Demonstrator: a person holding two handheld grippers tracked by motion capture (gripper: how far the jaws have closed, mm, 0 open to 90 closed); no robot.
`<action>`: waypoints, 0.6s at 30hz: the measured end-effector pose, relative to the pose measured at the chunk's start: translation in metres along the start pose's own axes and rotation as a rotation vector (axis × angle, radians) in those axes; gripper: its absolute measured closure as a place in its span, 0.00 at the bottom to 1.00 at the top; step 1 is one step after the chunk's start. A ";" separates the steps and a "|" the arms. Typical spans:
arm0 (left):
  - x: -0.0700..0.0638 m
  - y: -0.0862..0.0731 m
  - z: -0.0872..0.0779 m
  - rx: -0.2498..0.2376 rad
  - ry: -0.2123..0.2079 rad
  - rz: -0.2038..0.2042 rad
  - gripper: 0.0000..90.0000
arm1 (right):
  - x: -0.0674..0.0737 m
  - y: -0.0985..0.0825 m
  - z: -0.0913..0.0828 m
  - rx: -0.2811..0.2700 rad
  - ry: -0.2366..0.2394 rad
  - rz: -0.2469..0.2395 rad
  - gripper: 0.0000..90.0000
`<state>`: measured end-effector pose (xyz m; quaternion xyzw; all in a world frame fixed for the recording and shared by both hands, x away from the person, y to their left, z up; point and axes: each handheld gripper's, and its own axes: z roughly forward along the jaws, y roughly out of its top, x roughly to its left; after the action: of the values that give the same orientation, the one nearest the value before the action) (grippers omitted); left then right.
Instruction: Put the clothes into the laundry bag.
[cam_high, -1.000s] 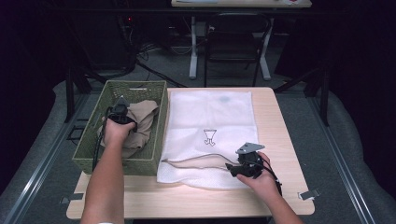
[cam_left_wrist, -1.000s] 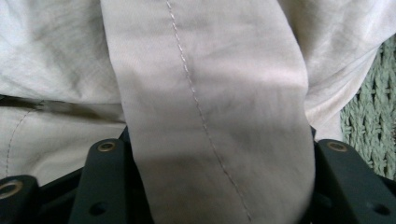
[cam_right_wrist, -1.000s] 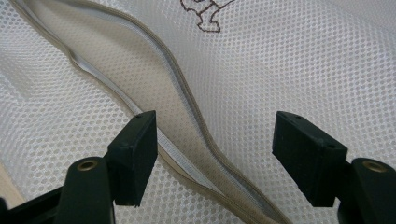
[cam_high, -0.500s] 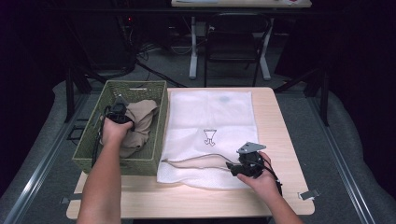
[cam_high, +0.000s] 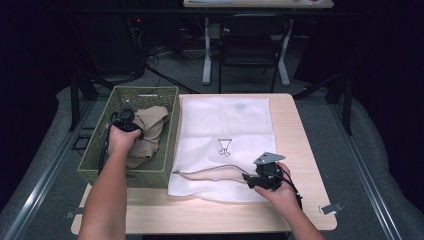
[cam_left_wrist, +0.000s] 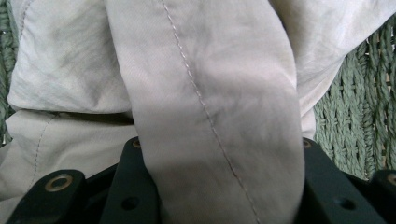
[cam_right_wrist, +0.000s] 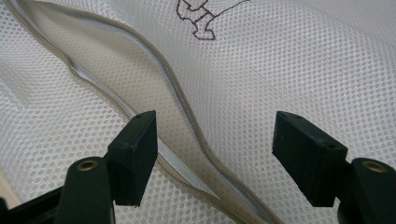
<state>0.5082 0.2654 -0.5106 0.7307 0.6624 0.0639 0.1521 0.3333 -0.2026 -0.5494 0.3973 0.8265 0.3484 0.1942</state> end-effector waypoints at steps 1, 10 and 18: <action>0.000 0.000 -0.001 -0.005 -0.001 -0.002 0.70 | 0.000 0.000 0.000 -0.001 0.000 0.000 0.34; 0.002 0.000 -0.014 -0.031 0.003 0.008 0.71 | 0.000 0.000 0.000 -0.002 -0.001 -0.003 0.34; 0.002 0.003 -0.030 -0.060 0.005 0.016 0.71 | 0.000 0.000 -0.001 -0.003 -0.002 -0.007 0.34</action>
<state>0.5024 0.2714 -0.4811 0.7310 0.6547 0.0867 0.1719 0.3332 -0.2030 -0.5489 0.3947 0.8272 0.3484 0.1965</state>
